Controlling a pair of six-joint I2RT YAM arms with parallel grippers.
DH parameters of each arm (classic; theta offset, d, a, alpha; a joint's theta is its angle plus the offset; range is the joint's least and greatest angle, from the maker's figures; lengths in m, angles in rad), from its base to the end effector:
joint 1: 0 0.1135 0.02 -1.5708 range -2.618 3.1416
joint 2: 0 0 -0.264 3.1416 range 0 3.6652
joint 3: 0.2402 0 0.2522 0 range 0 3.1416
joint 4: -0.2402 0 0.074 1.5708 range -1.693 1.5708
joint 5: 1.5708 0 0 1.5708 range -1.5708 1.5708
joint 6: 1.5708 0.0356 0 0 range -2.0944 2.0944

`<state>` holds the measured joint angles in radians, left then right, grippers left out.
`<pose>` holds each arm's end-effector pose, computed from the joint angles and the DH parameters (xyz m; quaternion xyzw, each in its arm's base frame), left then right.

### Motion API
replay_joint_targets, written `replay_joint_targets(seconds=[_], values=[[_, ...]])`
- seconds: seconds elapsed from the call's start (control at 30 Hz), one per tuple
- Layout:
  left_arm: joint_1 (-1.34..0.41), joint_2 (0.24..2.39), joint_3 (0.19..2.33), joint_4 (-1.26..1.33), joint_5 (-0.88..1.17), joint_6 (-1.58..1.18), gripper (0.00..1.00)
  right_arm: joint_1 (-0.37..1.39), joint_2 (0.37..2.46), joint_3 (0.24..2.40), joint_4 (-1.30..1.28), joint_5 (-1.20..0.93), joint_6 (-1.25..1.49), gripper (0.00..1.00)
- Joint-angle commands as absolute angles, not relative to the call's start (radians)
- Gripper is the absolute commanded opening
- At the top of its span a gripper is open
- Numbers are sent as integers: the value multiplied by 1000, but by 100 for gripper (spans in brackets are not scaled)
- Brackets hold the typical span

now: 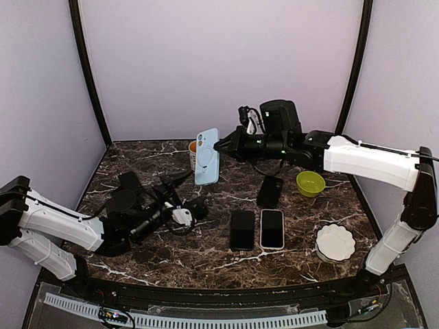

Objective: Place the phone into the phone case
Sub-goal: Pass from the right arm to the left

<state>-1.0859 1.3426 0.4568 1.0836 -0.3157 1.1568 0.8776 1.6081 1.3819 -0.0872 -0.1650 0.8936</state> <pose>0.1344 -0.2315 0.2401 0.5110 0.3815 0.1266 0.7598 0.2420 0.3005 0.3472 -0.0420 0.8064 0.4960 0.3193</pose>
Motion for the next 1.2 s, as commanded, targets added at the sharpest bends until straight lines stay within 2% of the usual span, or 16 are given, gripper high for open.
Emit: replay_joint_targets(seconds=[0.0, 0.23, 0.3, 0.33, 0.37, 0.4, 0.53, 0.67, 0.73, 0.77, 0.87, 0.9, 0.97, 1.03, 1.1, 1.17], values=[[-1098, 1395, 493, 1226, -360, 1272, 83, 902, 1581, 1396, -20, -171, 915, 0], [-1098, 1560, 570, 1474, -489, 1441, 82, 921, 1594, 1383, 19, -210, 944, 0], [-1098, 1662, 602, 1590, -530, 1512, 73, 923, 1602, 1382, 28, -215, 948, 0], [-1098, 1688, 610, 1679, -540, 1537, 63, 923, 1602, 1382, 29, -210, 948, 0], [-1098, 1731, 624, 1713, -558, 1588, 57, 923, 1601, 1381, 29, -206, 948, 0], [-1099, 1746, 631, 1739, -568, 1605, 45, 923, 1598, 1378, 29, -199, 948, 0], [-1110, 1754, 634, 1746, -568, 1596, 19, 923, 1601, 1376, 28, -192, 948, 0], [-1114, 1726, 652, 1734, -583, 1537, 1, 923, 1604, 1378, 25, -190, 938, 0], [-1115, 1710, 661, 1729, -607, 1502, 0, 921, 1594, 1378, 21, -175, 914, 0], [-1115, 1694, 666, 1713, -620, 1476, 0, 920, 1587, 1376, 16, -157, 888, 11], [-1114, 1613, 693, 1588, -693, 1215, 0, 906, 1548, 1363, 3, -107, 832, 54], [-1113, 1547, 698, 1456, -694, 1141, 0, 901, 1524, 1353, 3, -89, 815, 64], [-1103, 1432, 716, 1219, -657, 876, 0, 897, 1491, 1332, 11, -56, 777, 74], [-1071, 1324, 744, 990, -577, 576, 0, 897, 1467, 1315, 31, -40, 740, 80], [-1025, 1240, 771, 857, -483, 282, 0, 899, 1444, 1286, 67, -31, 719, 84], [-987, 1175, 768, 837, -403, 61, 0, 905, 1421, 1250, 136, -6, 718, 98]])
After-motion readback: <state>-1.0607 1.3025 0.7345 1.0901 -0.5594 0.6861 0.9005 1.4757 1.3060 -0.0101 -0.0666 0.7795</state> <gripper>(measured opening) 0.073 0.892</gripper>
